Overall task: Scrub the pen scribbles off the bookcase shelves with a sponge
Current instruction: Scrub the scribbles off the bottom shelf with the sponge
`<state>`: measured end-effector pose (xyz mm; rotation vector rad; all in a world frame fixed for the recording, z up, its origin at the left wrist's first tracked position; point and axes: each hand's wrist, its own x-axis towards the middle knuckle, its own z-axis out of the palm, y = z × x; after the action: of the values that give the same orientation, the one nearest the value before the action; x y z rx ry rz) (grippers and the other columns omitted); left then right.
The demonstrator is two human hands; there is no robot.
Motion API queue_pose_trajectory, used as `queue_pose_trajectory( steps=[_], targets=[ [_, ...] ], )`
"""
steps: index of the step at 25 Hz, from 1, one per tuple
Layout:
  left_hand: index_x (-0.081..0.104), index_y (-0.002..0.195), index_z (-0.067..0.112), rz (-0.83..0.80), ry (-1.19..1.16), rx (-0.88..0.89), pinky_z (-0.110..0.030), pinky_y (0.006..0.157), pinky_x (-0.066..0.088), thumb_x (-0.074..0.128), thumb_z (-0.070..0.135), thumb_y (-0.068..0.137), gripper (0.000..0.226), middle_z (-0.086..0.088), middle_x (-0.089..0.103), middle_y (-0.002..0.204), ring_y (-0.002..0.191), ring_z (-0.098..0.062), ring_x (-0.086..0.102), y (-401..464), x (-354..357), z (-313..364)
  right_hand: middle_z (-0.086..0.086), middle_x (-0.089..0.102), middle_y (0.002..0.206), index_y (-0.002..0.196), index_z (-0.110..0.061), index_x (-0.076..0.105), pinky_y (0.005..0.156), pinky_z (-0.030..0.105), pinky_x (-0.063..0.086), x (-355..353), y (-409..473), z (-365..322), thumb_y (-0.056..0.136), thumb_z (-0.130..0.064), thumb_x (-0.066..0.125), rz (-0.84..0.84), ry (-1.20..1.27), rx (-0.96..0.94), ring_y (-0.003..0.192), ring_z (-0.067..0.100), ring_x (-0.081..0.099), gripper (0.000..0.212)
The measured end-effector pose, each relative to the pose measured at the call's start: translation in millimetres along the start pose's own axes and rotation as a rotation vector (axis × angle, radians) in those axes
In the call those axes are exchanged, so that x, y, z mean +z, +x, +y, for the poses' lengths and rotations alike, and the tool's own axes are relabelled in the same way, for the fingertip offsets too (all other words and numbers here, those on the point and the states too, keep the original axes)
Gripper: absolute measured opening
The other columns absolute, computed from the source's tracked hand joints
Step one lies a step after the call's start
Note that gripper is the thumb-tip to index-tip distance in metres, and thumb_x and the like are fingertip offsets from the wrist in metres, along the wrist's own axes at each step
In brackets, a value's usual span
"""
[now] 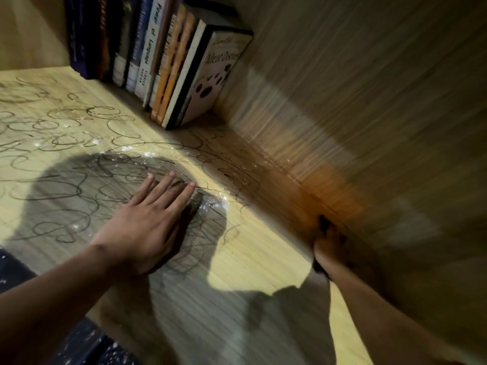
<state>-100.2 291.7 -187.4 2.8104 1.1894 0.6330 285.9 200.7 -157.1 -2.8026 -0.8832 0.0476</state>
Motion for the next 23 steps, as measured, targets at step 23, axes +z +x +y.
queue_pose_trajectory(
  steps=[23],
  targets=[
    [0.018, 0.152, 0.007, -0.033, 0.008, -0.064, -0.038, 0.118, -0.005, 0.005, 0.048, 0.099, 0.07, -0.018, 0.015, 0.159, 0.149, -0.03, -0.01, -31, -20, -5, -0.014, 0.012, 0.159, 0.153, -0.023, 0.015, 0.12, 0.027, 0.009, 3, -203, -74, 0.103, -0.037, 0.025, -0.508, 0.296, -0.933, 0.148, 0.011, -0.004, 0.053]
  ],
)
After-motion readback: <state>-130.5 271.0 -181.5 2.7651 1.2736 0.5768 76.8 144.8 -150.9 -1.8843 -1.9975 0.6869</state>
